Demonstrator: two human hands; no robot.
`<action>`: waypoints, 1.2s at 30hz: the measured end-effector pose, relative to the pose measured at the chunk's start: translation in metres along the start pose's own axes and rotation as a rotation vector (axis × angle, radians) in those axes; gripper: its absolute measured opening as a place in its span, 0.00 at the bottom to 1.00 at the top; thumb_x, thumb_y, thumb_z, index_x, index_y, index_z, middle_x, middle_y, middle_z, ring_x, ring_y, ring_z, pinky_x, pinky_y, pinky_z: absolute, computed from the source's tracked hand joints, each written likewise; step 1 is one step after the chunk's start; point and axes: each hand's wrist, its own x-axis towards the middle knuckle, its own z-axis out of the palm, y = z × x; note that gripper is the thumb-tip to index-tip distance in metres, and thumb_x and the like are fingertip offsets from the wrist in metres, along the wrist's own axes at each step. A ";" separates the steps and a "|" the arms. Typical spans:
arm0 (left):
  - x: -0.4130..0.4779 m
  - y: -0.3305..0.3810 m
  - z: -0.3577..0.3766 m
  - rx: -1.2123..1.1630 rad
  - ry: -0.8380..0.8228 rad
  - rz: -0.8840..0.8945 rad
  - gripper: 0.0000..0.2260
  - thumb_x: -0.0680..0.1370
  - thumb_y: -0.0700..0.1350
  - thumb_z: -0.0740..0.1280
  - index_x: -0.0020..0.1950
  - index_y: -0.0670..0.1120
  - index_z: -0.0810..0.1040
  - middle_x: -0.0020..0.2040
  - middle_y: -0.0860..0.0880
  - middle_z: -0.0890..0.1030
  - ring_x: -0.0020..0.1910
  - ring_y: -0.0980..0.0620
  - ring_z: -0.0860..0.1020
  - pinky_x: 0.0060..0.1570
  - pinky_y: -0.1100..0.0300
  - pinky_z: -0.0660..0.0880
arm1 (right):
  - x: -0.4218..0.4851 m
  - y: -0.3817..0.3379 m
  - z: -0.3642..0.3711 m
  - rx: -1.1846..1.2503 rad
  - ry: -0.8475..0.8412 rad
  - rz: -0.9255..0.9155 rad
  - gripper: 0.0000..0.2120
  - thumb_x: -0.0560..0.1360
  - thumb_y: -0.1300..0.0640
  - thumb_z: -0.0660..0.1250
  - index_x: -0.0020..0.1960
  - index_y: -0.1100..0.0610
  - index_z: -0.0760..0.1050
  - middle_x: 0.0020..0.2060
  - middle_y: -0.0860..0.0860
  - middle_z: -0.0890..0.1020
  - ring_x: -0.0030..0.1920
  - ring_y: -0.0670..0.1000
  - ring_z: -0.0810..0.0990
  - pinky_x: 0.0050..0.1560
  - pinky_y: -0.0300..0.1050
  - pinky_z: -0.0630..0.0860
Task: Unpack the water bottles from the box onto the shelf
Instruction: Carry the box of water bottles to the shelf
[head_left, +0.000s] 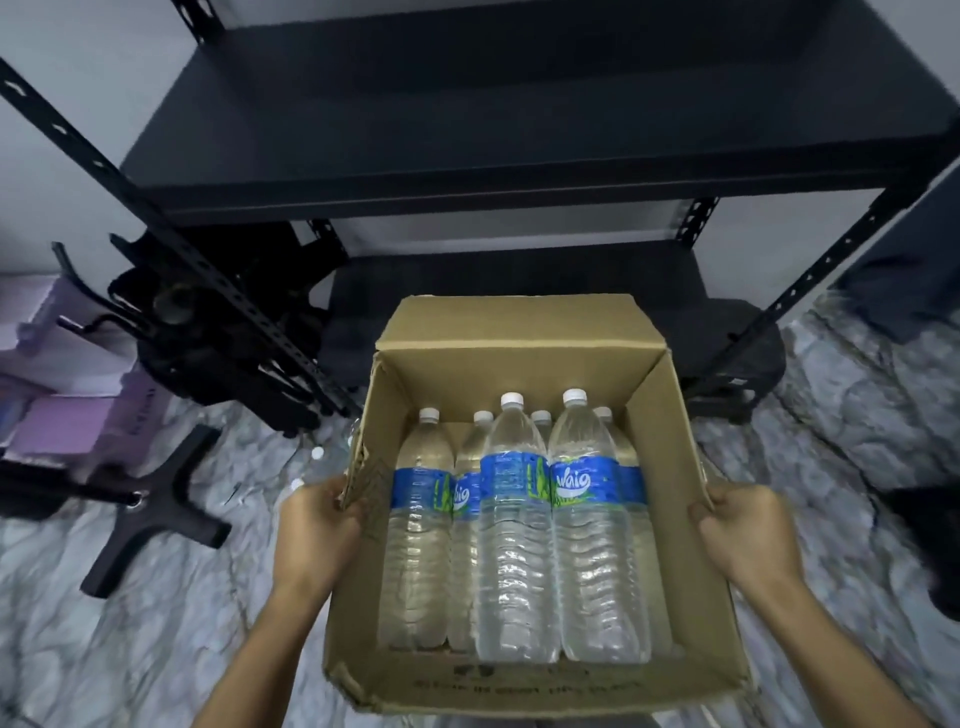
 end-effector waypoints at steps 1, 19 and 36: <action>0.002 -0.001 0.002 -0.003 -0.001 -0.009 0.07 0.77 0.38 0.69 0.41 0.41 0.85 0.32 0.43 0.84 0.34 0.42 0.84 0.31 0.47 0.80 | 0.004 -0.002 0.002 -0.012 -0.009 0.002 0.24 0.67 0.72 0.68 0.22 0.56 0.59 0.17 0.54 0.65 0.18 0.50 0.62 0.21 0.42 0.58; 0.076 -0.074 0.115 0.060 -0.048 -0.080 0.09 0.78 0.37 0.68 0.37 0.39 0.81 0.28 0.51 0.78 0.27 0.56 0.73 0.21 0.70 0.67 | 0.062 0.067 0.122 0.021 -0.019 0.089 0.15 0.68 0.72 0.64 0.24 0.68 0.64 0.19 0.53 0.64 0.24 0.46 0.69 0.21 0.32 0.59; 0.164 -0.290 0.378 0.065 0.001 -0.122 0.09 0.79 0.40 0.69 0.46 0.36 0.86 0.31 0.50 0.77 0.25 0.71 0.67 0.27 0.74 0.65 | 0.120 0.291 0.416 -0.087 0.040 0.059 0.13 0.70 0.70 0.63 0.27 0.73 0.72 0.23 0.62 0.78 0.26 0.51 0.73 0.29 0.48 0.73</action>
